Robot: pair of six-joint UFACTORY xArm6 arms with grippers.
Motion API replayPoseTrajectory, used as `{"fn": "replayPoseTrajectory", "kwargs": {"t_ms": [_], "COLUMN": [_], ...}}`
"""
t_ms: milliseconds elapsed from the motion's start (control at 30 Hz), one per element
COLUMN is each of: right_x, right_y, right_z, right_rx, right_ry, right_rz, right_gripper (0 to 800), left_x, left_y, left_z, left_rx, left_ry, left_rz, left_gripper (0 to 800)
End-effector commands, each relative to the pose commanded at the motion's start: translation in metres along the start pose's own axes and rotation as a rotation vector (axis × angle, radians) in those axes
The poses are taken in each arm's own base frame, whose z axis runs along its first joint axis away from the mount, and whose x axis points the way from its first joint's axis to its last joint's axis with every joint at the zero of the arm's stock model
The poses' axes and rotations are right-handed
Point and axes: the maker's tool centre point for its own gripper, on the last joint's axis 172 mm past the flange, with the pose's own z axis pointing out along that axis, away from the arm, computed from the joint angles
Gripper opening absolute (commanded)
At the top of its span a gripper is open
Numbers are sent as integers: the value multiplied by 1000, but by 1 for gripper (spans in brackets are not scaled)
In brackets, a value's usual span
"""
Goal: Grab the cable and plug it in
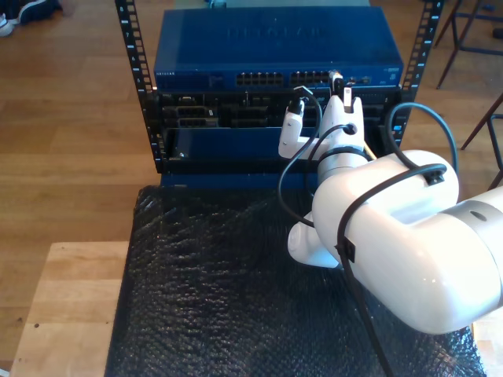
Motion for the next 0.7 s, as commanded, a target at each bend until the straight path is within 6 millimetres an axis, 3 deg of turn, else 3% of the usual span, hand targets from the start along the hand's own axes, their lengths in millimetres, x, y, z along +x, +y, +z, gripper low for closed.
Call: {"fn": "replayPoseTrajectory", "kwargs": {"t_ms": [700], "right_x": [1], "right_y": [-3], "right_z": [6], "right_rx": [4], "right_ry": [1], "right_rz": [4], "right_gripper": [0], "left_x": [0], "left_y": [0], "left_z": [0], "left_rx": [-1], "left_ry": [0], "left_rz": [1], "left_gripper": [800]}}
